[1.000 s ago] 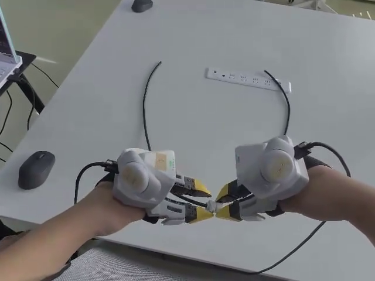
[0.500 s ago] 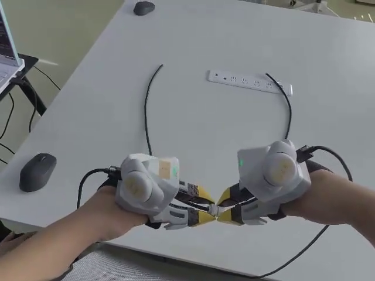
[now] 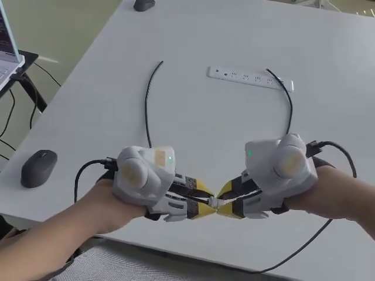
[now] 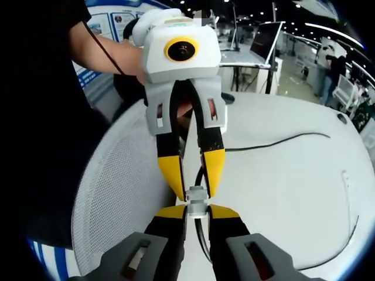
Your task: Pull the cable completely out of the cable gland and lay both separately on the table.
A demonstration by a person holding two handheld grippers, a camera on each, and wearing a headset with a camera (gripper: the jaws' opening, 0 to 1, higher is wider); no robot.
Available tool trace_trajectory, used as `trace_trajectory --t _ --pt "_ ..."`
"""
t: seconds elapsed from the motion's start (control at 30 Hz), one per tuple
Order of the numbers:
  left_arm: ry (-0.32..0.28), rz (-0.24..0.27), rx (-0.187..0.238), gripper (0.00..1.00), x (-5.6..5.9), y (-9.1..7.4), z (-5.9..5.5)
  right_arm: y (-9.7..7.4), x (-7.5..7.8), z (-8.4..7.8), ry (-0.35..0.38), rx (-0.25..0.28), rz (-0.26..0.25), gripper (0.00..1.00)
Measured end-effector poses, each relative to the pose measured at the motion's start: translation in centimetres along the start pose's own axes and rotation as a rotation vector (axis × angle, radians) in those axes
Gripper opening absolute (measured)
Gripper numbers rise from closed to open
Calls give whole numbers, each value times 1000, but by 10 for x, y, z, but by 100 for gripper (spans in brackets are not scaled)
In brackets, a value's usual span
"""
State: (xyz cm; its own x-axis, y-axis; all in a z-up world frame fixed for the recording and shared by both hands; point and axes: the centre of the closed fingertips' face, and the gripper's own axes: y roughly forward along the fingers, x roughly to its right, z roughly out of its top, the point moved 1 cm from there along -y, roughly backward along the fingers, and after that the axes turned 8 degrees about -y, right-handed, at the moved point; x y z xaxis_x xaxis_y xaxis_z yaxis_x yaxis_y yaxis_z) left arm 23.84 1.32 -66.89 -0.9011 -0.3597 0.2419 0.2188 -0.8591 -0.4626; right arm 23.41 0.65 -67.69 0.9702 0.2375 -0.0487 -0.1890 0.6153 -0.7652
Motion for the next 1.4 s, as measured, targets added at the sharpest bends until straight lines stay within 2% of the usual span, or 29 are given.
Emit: trace_trajectory --t 0.1,0.23,0.3,0.33,0.37,0.4,0.47,0.53,0.6,0.67,0.73,0.83,0.93,1.07,1.4 --pt "-17 -7 19 15 0 -2 4 -5 4 2 41 46 -14 11" --pt "-59 -15 52 15 1 -4 9 -13 7 0 134 115 -18 15" --pt "-68 -20 61 15 2 -5 11 -17 6 -1 179 153 1 16" --pt "-69 -22 65 15 2 -5 11 -21 5 1 226 204 21 16" --pt "-70 -22 67 15 3 -6 12 -22 5 2 248 222 30 17" --pt "-74 -23 69 15 3 -6 12 -26 5 4 308 267 51 17" --pt "-78 -26 71 15 3 -7 12 -31 10 3 375 330 58 17" --pt "-85 -27 81 15 4 -8 13 -35 10 8 453 399 90 16" --pt "-87 -25 92 15 4 -9 15 -37 8 11 516 451 136 15" --pt "-91 -27 104 15 5 -11 18 -36 10 12 573 498 160 15" --pt "-93 -29 111 15 5 -12 19 -33 10 10 595 512 174 15" --pt "-95 -32 113 15 6 -13 20 -31 4 14 624 530 227 14" --pt "-93 -32 114 15 7 -13 20 -28 4 13 629 529 236 14" --pt "-89 -36 121 15 9 -13 21 -28 -3 17 653 545 301 12" --pt "-74 -44 113 15 12 -14 19 -26 -8 21 641 550 346 9"
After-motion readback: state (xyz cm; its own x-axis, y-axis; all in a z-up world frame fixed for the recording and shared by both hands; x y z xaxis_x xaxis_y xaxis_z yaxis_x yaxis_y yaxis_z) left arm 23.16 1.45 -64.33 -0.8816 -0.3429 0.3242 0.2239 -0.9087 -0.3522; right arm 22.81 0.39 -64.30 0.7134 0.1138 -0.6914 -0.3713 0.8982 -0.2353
